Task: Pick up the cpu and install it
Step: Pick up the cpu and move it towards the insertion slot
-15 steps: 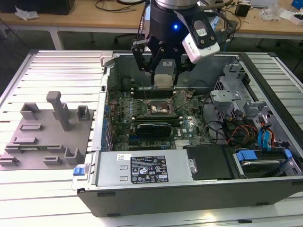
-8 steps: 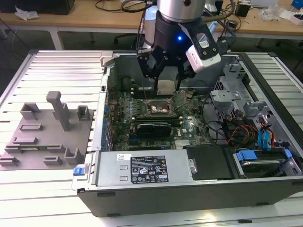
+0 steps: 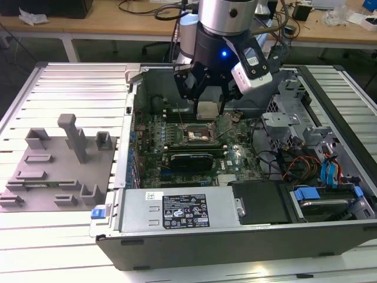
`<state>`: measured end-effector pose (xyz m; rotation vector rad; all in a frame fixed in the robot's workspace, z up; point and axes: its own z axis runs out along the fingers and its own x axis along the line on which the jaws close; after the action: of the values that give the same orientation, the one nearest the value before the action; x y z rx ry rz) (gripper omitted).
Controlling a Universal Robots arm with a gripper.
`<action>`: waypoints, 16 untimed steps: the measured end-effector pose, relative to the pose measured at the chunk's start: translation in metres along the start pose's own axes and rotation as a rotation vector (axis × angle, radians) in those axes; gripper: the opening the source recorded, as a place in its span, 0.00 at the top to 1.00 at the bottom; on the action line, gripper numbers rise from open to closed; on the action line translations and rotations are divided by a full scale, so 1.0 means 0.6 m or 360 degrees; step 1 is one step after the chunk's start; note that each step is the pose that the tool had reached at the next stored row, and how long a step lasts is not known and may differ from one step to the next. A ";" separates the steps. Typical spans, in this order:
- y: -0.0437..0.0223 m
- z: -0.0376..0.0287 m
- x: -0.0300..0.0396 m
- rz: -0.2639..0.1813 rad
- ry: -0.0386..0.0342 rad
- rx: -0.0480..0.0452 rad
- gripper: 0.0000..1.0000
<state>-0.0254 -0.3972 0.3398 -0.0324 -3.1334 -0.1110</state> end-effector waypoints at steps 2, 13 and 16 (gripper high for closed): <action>0.006 0.008 0.000 0.0000 0.0000 0.0000 0.45; 0.021 0.044 0.000 0.0000 0.0000 0.0000 0.45; 0.023 0.052 0.000 0.0000 0.0001 0.0000 0.45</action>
<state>-0.0254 -0.3814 0.3098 -0.0326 -3.1330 -0.1111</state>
